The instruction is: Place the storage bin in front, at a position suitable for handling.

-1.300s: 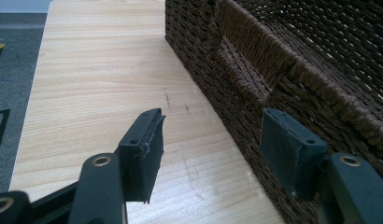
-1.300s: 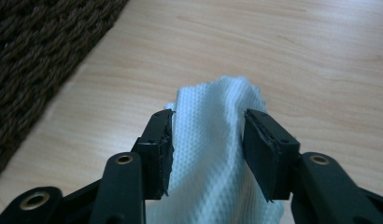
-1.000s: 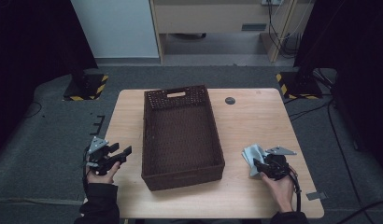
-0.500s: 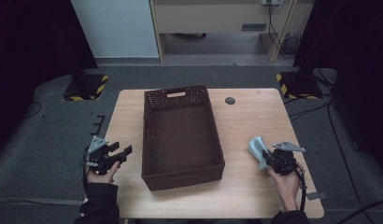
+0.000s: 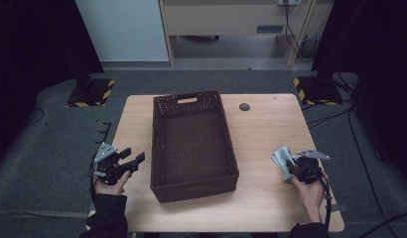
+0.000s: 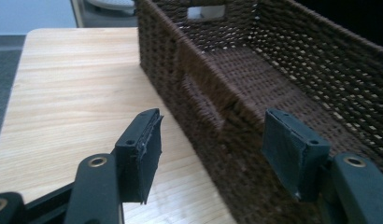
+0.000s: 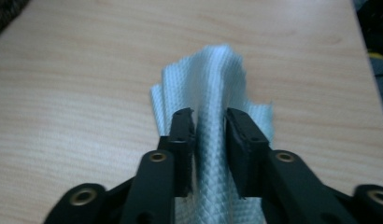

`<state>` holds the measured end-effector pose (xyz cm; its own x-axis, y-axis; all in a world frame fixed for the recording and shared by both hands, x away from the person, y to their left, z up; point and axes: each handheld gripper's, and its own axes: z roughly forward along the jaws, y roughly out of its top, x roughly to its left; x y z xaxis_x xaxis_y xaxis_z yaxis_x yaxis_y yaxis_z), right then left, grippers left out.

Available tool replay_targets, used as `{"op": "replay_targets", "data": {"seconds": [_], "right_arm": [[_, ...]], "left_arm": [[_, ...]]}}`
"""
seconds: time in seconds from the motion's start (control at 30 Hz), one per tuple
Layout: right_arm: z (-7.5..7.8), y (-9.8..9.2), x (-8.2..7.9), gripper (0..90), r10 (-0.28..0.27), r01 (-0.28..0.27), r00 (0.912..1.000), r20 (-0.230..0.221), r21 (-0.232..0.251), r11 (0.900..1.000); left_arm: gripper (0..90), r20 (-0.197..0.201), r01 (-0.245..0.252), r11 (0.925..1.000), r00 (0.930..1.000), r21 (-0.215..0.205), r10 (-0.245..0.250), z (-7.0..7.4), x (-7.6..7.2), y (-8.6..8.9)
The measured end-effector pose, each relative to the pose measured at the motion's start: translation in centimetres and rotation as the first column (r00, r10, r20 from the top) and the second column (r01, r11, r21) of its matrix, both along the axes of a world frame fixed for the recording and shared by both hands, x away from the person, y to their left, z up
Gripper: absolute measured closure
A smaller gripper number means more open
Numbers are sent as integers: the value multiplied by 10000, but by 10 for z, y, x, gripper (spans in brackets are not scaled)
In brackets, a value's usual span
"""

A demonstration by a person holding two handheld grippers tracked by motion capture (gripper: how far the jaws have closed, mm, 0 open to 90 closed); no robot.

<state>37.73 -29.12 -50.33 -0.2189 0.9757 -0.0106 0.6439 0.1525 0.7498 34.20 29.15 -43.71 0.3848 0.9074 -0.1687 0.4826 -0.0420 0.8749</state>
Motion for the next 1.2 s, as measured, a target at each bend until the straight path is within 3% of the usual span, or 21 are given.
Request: {"op": "replay_targets", "data": {"seconds": [0.03, 0.07, 0.17, 0.2, 0.37, 0.4, 0.47, 0.57, 0.67, 0.7, 0.73, 0.8, 0.87, 0.9, 0.93, 1.07, 1.2], "right_arm": [[0, 0, 0, 672, 0, 0, 10000, 0, 0, 10000], [7, 0, -2, 609, -156, 142, 9985, 531, 258, 9996], [13, 1, -4, 583, -76, 40, 9961, 880, 410, 9992], [21, 3, -7, 559, 114, -185, 9913, 1309, 530, 9984], [34, 12, -11, 517, 488, -662, 9831, 1763, 944, 9933], [41, 20, -14, 511, 884, -1104, 9770, 1940, 1055, 9883], [44, 24, -15, 507, 973, -1230, 9738, 2057, 1163, 9856], [55, 42, -17, 486, 1596, -1951, 9621, 2209, 1492, 9694], [62, 57, -18, 494, 2038, -2452, 9514, 2310, 1671, 9550], [62, 57, -18, 494, 2038, -2452, 9514, 2310, 1671, 9550], [65, 72, -19, 501, 2407, -2829, 9416, 2354, 1654, 9448], [66, 76, -19, 501, 2551, -2973, 9381, 2342, 1666, 9402], [69, 96, -18, 489, 3030, -3452, 9243, 2319, 1702, 9229], [69, 96, -18, 489, 3030, -3452, 9243, 2319, 1702, 9229], [69, 108, -16, 482, 3252, -3669, 9180, 2270, 1746, 9137], [68, 127, -9, 483, 3714, -4099, 9036, 2133, 1790, 8944], [62, 142, 0, 492, 4008, -4345, 8947, 1971, 1765, 8832]], "left_arm": [[366, 0, 0, 10000, 10000, 0, 0, 0, 0, 0], [366, 70, 106, 9999, 9999, 49, -107, 2, 0, -4], [365, 102, 261, 9996, 9996, 126, -263, 2, 0, -10], [366, 86, 357, 9991, 9993, 232, -359, 2, 0, -15], [364, -89, 547, 9971, 9985, 527, -543, -3, 3, -28], [365, -178, 677, 9955, 9976, 670, -667, -6, 4, -34], [366, -206, 705, 9949, 9974, 722, -692, -7, 5, -36], [385, -322, 867, 9919, 9959, 929, -840, -11, 7, -44], [429, -527, 1149, 9900, 9924, 814, -1109, -14, 9, -46], [438, -527, 1149, 9900, 9924, 814, -1109, -14, 9, -46], [446, -595, 1134, 9900, 9923, 836, -1086, -15, 10, -47], [454, -667, 1150, 9904, 9917, 770, -1099, -15, 11, -46], [479, -922, 1175, 9916, 9894, 539, -1122, -19, 14, -45], [483, -922, 1175, 9916, 9894, 539, -1122, -19, 14, -45], [485, -891, 1054, 9920, 9911, 688, -991, -19, 14, -47], [516, -811, 836, 9915, 9938, 1000, -756, -19, 13, -51], [563, -737, 758, 9915, 9949, 1057, -682, -18, 13, -51]]}}
